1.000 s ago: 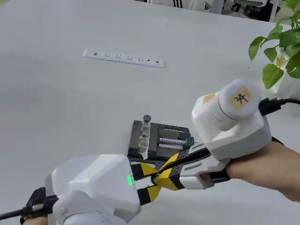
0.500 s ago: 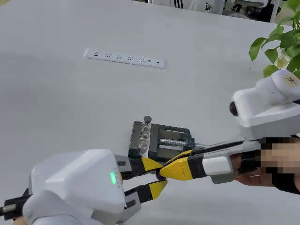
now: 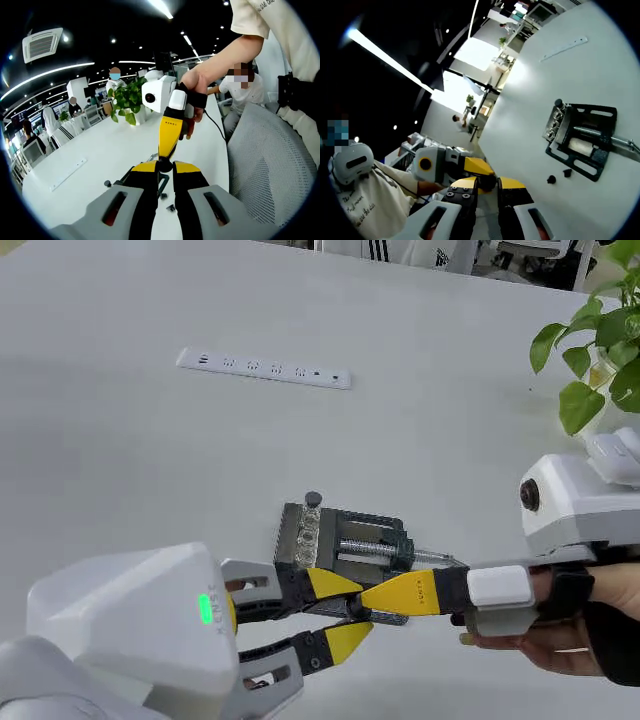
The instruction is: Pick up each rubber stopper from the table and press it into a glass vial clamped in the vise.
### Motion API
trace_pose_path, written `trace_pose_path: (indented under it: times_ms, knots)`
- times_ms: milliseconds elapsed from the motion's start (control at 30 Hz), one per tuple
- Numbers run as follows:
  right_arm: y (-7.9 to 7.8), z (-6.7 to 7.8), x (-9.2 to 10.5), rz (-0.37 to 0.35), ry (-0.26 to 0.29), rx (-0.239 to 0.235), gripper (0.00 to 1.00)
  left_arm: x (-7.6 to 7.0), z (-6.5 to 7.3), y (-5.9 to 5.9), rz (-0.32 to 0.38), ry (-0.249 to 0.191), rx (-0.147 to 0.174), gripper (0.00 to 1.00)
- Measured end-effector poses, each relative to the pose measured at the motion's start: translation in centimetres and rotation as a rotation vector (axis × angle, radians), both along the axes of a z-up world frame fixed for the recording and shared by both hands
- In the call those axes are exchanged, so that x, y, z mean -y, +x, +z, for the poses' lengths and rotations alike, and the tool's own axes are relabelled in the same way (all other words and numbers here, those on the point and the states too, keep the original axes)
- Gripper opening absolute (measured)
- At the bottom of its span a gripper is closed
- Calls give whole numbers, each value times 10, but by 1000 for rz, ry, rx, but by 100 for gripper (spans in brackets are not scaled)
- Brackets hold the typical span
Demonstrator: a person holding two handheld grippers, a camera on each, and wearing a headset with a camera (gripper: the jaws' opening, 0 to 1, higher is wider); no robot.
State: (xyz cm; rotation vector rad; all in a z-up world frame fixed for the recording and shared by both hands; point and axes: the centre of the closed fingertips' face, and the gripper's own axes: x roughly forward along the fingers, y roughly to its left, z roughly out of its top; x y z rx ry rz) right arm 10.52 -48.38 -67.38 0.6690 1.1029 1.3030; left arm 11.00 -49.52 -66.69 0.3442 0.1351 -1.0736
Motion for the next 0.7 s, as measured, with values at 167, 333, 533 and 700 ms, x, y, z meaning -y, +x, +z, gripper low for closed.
trace_pose_path:
  times_ms: [167,333,533,700]
  knots:
    - [-5,4,-4,-11,18,-32,7,0,5,0,3,-22,-1,7]
    - [-8,7,-5,-12,53,-77,7,1,9,-2,8,-50,-9,7]
    - [-9,12,-5,-26,88,-116,7,0,12,-3,11,-68,-8,7]
    - [-7,12,-7,-41,72,-67,5,-1,11,-1,24,-61,-2,8]
